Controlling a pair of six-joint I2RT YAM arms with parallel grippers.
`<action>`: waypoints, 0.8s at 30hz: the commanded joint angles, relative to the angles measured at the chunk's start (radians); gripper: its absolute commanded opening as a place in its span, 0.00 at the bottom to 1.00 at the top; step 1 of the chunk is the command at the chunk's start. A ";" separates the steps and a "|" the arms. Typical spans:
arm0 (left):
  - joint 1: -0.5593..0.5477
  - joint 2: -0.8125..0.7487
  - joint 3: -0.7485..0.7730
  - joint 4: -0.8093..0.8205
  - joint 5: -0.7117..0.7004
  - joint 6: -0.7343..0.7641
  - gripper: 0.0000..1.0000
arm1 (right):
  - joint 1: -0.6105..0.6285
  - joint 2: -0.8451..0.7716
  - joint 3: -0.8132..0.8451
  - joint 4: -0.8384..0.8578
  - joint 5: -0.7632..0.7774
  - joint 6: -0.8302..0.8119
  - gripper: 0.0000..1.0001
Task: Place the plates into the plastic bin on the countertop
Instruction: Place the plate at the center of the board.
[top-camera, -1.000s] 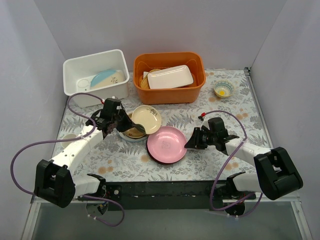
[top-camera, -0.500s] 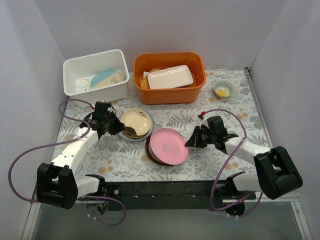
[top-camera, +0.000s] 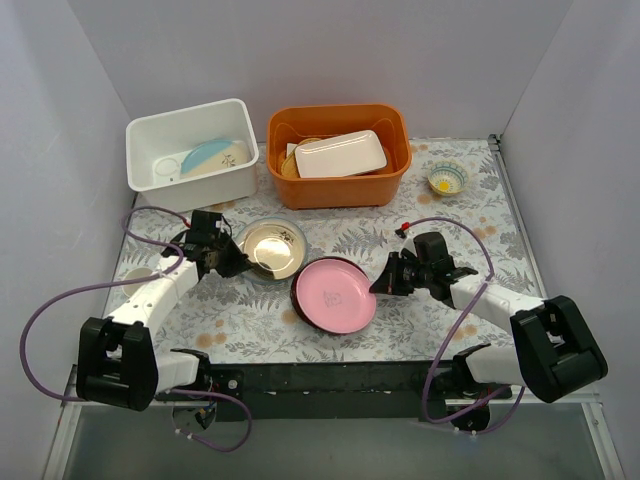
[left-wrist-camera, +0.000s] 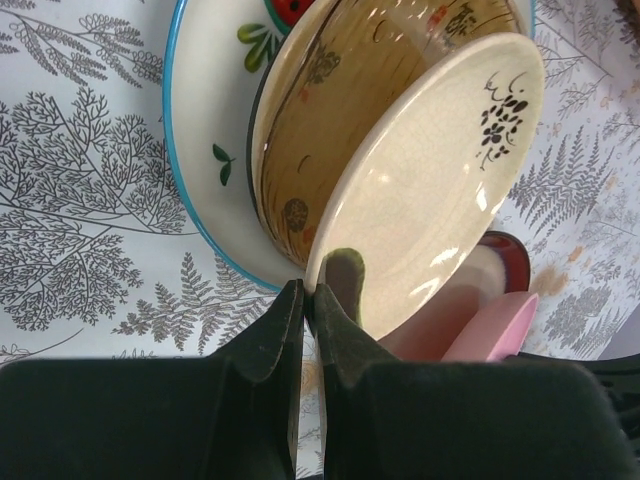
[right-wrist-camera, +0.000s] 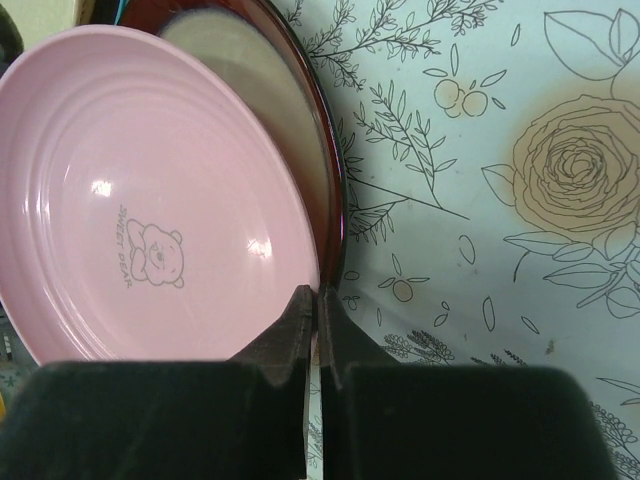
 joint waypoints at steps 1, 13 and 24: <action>0.013 0.012 -0.024 0.026 0.027 0.012 0.00 | 0.003 -0.032 0.044 -0.030 0.009 -0.024 0.01; 0.050 0.043 0.016 0.018 0.017 0.045 0.15 | 0.003 -0.087 0.091 -0.075 0.003 -0.021 0.01; 0.070 0.025 0.090 0.003 0.068 0.087 0.59 | 0.006 -0.127 0.131 -0.118 -0.010 -0.010 0.01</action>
